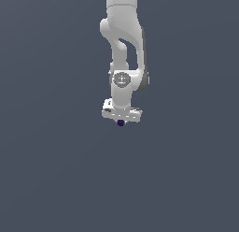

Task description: Pick up the object and move it to a goal position.

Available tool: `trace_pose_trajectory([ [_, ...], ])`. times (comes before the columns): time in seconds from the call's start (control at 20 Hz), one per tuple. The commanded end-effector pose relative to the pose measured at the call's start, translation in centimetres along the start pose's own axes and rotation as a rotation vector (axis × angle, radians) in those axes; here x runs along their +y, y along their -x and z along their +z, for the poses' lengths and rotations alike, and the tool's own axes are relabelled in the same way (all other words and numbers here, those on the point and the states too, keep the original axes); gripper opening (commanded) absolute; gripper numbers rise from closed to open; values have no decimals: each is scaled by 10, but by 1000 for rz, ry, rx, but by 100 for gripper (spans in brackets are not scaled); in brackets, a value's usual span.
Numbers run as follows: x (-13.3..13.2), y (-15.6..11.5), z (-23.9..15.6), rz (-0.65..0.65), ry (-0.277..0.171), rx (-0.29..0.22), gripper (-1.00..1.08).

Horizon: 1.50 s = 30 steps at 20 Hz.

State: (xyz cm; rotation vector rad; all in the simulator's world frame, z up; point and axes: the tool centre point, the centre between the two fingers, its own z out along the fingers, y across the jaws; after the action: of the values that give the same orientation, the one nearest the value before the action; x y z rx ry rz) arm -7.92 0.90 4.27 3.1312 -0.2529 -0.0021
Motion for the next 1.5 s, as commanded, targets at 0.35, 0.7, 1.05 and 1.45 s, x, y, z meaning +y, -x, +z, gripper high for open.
trace_pose_trajectory([
  [0.35, -26, -6, -69, 0, 0, 1, -100],
  [0.7, -52, -13, -141, 0, 1, 2, -100],
  [1.05, -76, -20, -207, 0, 1, 2, -100],
  [1.45, -94, -27, -252, 0, 0, 1, -100],
])
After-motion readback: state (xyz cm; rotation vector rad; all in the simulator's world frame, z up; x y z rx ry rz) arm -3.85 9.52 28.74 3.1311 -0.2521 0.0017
